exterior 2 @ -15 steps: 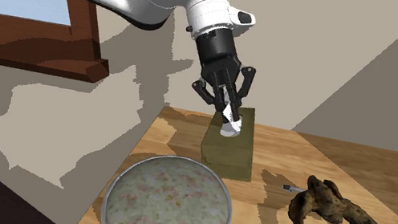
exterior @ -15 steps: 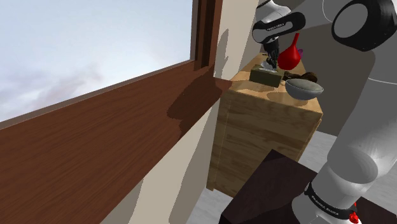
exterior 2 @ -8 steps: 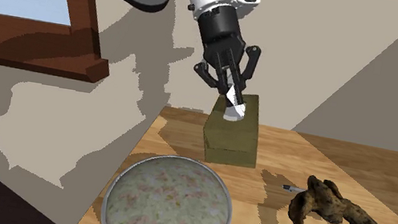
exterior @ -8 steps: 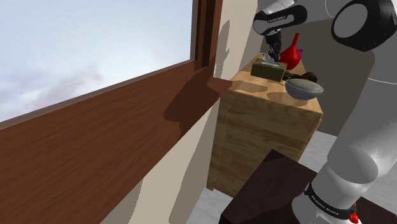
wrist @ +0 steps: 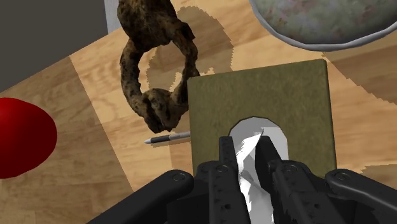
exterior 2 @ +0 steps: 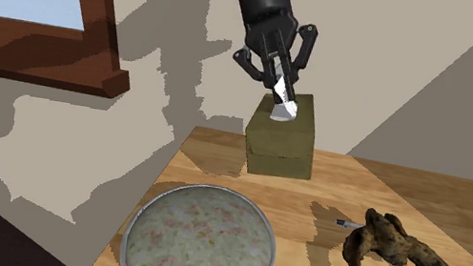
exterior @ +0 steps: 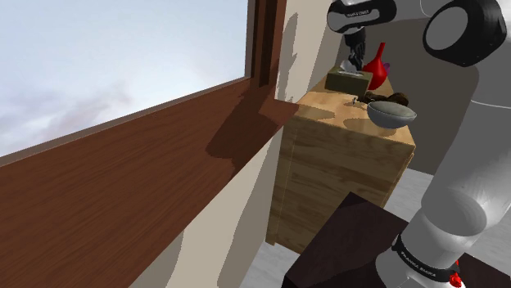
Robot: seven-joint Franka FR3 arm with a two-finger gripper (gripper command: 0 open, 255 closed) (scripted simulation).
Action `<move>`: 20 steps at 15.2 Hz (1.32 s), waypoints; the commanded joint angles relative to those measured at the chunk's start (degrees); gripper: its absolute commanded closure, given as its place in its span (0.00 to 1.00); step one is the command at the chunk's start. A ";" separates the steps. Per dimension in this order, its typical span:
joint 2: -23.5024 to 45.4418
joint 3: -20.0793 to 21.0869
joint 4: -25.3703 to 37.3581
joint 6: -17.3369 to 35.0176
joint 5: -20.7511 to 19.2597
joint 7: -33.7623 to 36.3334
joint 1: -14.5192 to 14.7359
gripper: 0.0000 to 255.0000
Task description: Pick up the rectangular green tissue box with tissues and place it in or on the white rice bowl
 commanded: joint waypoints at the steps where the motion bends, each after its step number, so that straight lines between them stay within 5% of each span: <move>1: 0.58 -0.03 2.35 -1.53 0.27 -0.98 -0.06 1.00; 14: 5.66 -0.46 18.57 -11.08 2.00 -7.19 -0.98 1.00; 20: -8.15 -1.14 3.66 -8.58 -2.39 -7.71 -0.57 1.00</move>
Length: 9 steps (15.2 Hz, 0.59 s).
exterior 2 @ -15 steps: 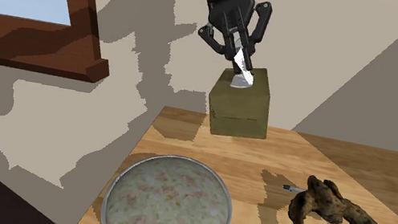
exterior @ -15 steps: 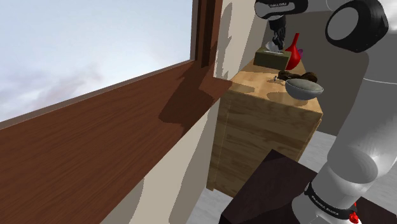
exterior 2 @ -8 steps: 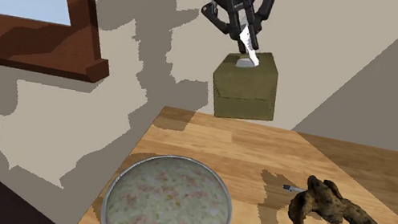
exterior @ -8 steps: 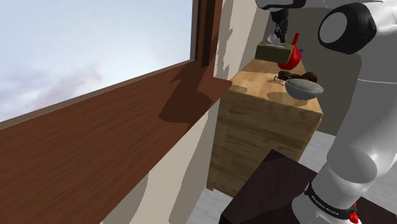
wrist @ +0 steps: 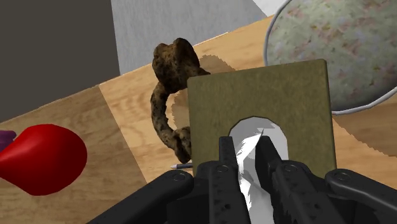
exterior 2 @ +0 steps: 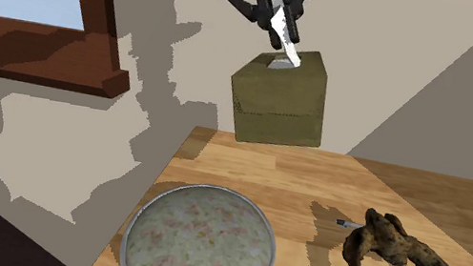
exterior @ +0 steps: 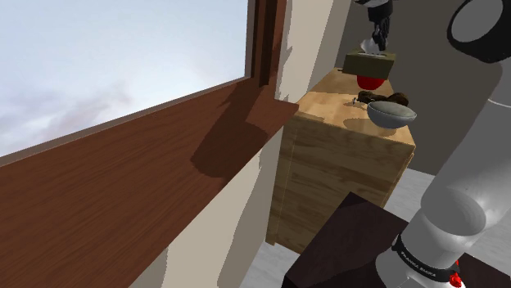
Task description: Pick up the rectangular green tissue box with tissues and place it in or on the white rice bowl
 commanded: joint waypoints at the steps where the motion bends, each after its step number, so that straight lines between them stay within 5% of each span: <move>1: -3.62 -0.29 -2.74 -0.19 -1.18 -0.97 -0.22 1.00; 9: -17.97 -1.07 -13.85 -0.59 -6.13 -4.50 -1.79 1.00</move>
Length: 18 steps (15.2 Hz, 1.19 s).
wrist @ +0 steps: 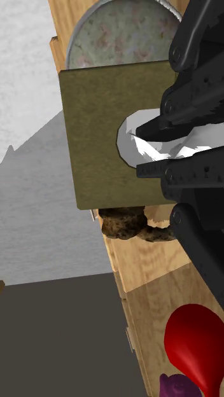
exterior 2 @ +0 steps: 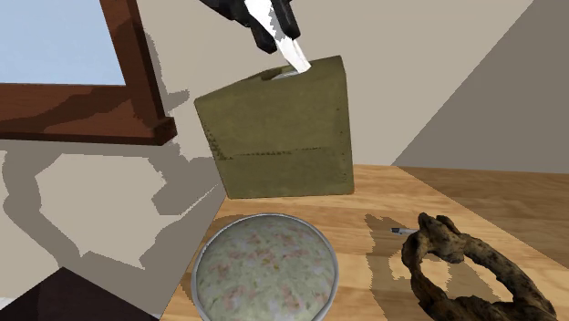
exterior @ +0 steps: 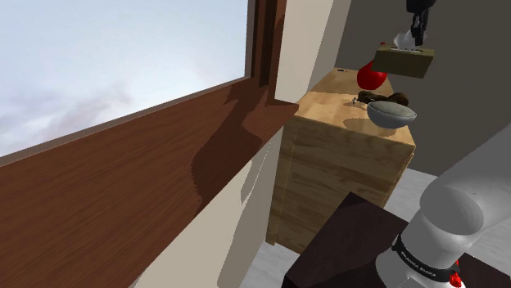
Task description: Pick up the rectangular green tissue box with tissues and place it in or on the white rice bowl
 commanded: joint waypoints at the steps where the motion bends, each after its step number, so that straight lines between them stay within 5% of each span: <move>1: -3.66 -0.23 -2.42 -0.34 -1.30 -1.30 -0.59 1.00; 18: -9.91 -0.97 -19.51 8.91 -3.71 5.08 -1.38 1.00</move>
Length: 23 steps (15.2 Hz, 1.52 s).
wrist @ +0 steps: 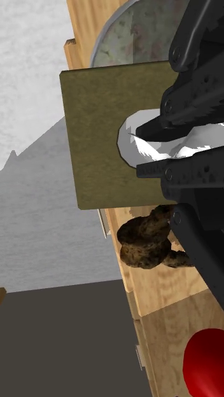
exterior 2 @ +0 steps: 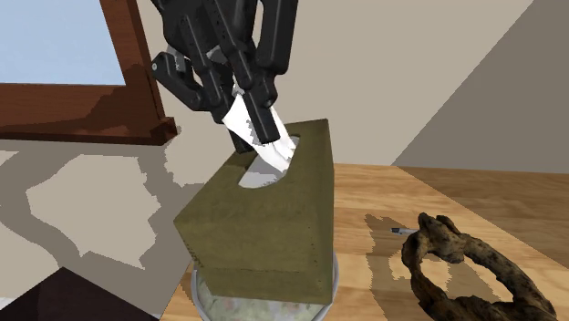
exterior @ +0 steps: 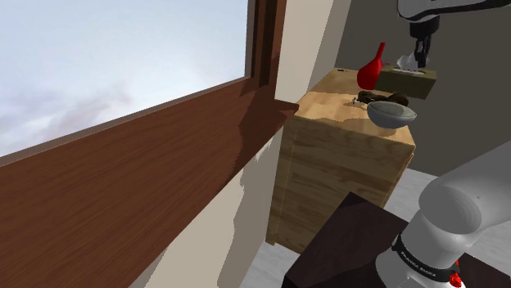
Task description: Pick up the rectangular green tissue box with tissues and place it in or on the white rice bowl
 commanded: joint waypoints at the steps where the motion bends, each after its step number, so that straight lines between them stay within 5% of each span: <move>1: -0.46 -0.12 -1.86 1.19 -0.28 0.84 -0.08 1.00; 14: -1.42 -0.65 -6.87 4.63 -1.14 3.13 -0.35 1.00; 15: -1.42 -0.65 -6.87 4.64 -1.14 3.13 -0.35 0.00; 20: -1.42 -0.65 -6.87 4.64 -1.14 3.13 -0.35 0.00; 23: -1.27 1.98 -2.31 -0.71 0.04 2.69 0.49 0.00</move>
